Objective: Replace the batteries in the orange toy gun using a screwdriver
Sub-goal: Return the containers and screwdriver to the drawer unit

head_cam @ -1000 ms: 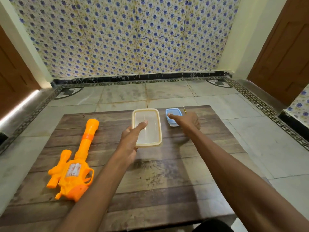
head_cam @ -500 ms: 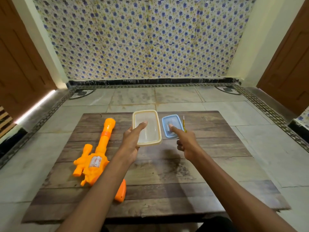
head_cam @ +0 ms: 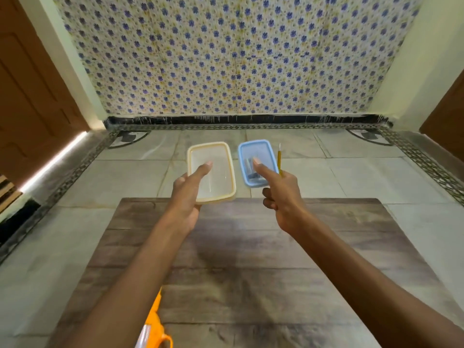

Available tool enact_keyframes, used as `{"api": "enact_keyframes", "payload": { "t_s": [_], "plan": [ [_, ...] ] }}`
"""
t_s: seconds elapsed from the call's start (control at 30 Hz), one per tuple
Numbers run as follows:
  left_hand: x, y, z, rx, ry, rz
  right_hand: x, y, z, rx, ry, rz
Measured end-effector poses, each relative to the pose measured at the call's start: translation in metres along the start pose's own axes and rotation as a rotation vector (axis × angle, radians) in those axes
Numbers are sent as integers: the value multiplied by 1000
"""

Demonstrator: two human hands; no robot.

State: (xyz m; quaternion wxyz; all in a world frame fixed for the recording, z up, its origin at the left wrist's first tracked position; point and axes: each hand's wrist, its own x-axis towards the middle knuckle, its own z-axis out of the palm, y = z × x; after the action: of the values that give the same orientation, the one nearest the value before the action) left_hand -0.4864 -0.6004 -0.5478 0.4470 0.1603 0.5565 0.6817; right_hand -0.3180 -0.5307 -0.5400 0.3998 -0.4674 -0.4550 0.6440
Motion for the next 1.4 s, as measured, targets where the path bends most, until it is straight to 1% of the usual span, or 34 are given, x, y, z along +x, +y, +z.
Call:
{"api": "enact_keyframes", "payload": {
  "t_s": [0.13,0.33,0.37,0.5,0.6,0.77,0.87,0.9,0.97,1.13,1.3,1.4],
  "plan": [
    [-23,54,13,39,23,-62,-25,-58,5,-30,-6,53],
    [-99,196,49,36,39,-159,-91,-192,14,0,2,177],
    [-116,228,55,49,52,-187,-105,-223,17,-5,3,206],
    [-173,300,64,41,95,-205,-158,-289,22,-37,-52,214],
    [-215,342,67,22,123,-185,-196,-331,33,-45,-89,233],
    [-273,376,51,-2,238,-161,-237,-370,65,-115,-216,279],
    [-300,387,28,-46,324,-138,-252,-374,95,-185,-318,276],
    [-310,393,13,-76,370,-114,-257,-370,114,-213,-375,271],
    [-323,400,-8,-110,432,-100,-263,-364,141,-252,-433,270],
    [-359,422,-95,-223,617,-60,-292,-344,240,-329,-635,263],
    [-396,444,-223,-335,815,26,-341,-314,368,-402,-873,261],
    [-427,461,-314,-411,928,81,-388,-292,459,-472,-1007,265]
  ]
}}
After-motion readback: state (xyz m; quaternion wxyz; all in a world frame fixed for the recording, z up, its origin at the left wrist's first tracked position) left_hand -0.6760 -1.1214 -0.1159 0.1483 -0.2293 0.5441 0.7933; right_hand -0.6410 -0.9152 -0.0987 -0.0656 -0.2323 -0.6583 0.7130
